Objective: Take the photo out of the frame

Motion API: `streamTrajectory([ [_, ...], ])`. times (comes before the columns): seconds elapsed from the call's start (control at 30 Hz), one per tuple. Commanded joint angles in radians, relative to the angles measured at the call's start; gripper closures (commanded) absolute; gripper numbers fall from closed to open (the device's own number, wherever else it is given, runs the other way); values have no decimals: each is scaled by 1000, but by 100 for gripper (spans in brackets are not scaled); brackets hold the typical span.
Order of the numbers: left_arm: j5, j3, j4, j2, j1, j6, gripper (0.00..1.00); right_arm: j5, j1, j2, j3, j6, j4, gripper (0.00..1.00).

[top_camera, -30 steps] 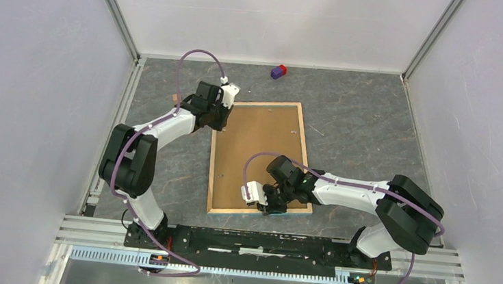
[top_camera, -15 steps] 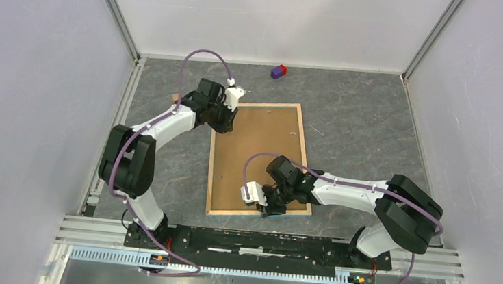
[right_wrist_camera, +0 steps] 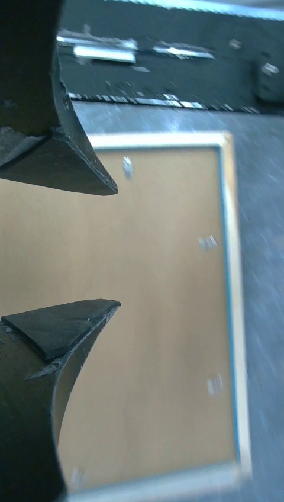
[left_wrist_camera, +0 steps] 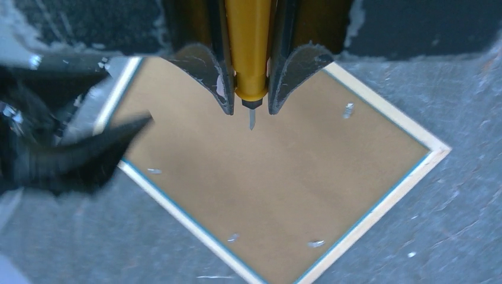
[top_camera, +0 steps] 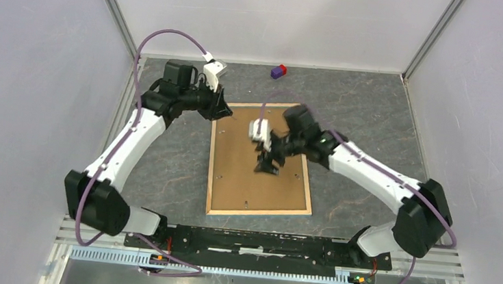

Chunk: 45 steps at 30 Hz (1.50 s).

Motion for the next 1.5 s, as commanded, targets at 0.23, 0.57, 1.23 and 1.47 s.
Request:
streamTrajectory([
  [0.23,350,-37,-212,-225,-3,-40,98,-114,-99,-52,186,287,110,29],
  [0.57,366,-99,-239,-244,-27,-32,98,-241,-24,6,182,354,145,41],
  [1.23,347,-138,-237,-265,-50,-37,98,-231,-10,88,270,376,85,57],
  [1.47,366,-166,-221,-282,-49,-45,98,-186,-83,-28,196,295,36,50],
])
